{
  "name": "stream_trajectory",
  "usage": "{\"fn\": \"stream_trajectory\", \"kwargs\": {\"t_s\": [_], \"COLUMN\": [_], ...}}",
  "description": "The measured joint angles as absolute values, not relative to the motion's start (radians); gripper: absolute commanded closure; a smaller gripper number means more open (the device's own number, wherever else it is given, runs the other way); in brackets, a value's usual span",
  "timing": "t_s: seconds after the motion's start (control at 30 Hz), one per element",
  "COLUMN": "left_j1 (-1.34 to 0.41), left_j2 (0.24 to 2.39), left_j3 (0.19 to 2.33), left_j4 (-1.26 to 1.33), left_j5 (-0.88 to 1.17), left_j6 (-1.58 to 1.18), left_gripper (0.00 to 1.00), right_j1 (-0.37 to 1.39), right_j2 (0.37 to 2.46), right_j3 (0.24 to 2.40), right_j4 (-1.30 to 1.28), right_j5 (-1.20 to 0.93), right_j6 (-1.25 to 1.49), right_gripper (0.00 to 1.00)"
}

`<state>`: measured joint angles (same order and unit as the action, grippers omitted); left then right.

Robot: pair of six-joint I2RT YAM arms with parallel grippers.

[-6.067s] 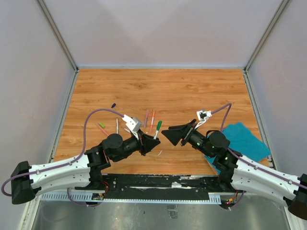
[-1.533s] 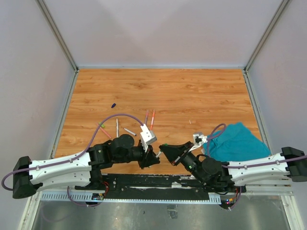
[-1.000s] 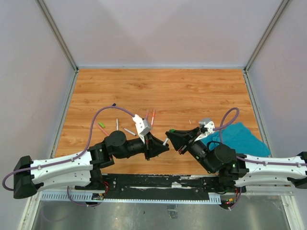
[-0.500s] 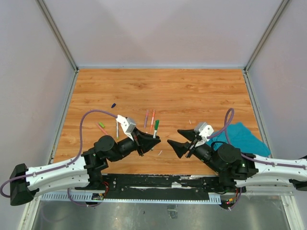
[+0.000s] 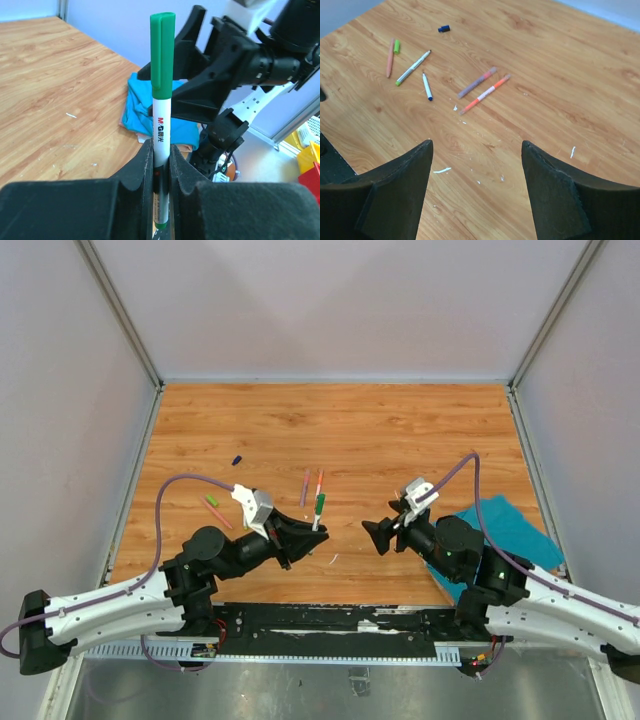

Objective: Insert the pens into the pen caps
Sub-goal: Place the pen at the center of the board.

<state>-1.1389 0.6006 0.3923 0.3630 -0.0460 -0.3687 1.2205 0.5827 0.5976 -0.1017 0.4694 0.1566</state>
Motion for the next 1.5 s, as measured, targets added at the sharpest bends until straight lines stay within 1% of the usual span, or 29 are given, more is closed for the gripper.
{"fn": "stream_trajectory", "kwargs": {"t_s": [0.17, 0.27, 0.37, 0.47, 0.6, 0.73, 0.9, 0.97, 1.07, 1.13, 1.27, 1.5], "left_j1": [-1.139, -1.139, -1.139, -1.139, -1.139, -1.139, -1.139, -1.135, -1.111, -1.080, -1.030, -0.969], "left_j2": [0.612, 0.625, 0.647, 0.674, 0.718, 0.805, 0.994, 1.102, 1.250, 1.349, 1.496, 1.676], "left_j3": [0.392, 0.392, 0.392, 0.392, 0.394, 0.437, 0.603, 0.708, 0.838, 0.911, 0.983, 1.065], "left_j4": [0.365, 0.367, 0.373, 0.374, 0.381, 0.339, 0.187, 0.091, -0.024, -0.088, -0.170, -0.228], "left_j5": [-0.021, -0.004, 0.003, 0.014, -0.001, -0.099, -0.268, -0.349, -0.414, -0.437, -0.442, -0.429], "left_j6": [-0.355, -0.347, -0.343, -0.340, -0.347, -0.391, -0.467, -0.509, -0.563, -0.594, -0.630, -0.656], "left_gripper": [0.99, 1.00, 1.00, 0.99, 0.99, 0.99, 1.00, 1.00, 1.00, 0.99, 1.00, 0.98], "right_j1": [0.997, 0.842, 0.714, 0.646, 0.633, 0.633, 0.633, 0.633, 0.633, 0.633, 0.633, 0.632], "right_j2": [0.623, 0.610, 0.567, 0.519, 0.442, 0.369, 0.350, 0.358, 0.375, 0.392, 0.412, 0.395], "right_j3": [0.596, 0.572, 0.520, 0.482, 0.455, 0.455, 0.457, 0.463, 0.477, 0.487, 0.501, 0.501], "right_j4": [-0.128, -0.119, -0.110, -0.122, -0.160, -0.210, -0.270, -0.295, -0.322, -0.334, -0.366, -0.401], "right_j5": [0.265, 0.140, 0.041, -0.003, -0.017, 0.001, 0.022, 0.028, 0.032, 0.038, 0.047, 0.052], "right_j6": [0.250, 0.337, 0.414, 0.467, 0.497, 0.502, 0.493, 0.487, 0.474, 0.471, 0.470, 0.472], "right_gripper": [0.29, 0.28, 0.25, 0.19, 0.13, 0.09, 0.06, 0.06, 0.05, 0.05, 0.05, 0.05]}}
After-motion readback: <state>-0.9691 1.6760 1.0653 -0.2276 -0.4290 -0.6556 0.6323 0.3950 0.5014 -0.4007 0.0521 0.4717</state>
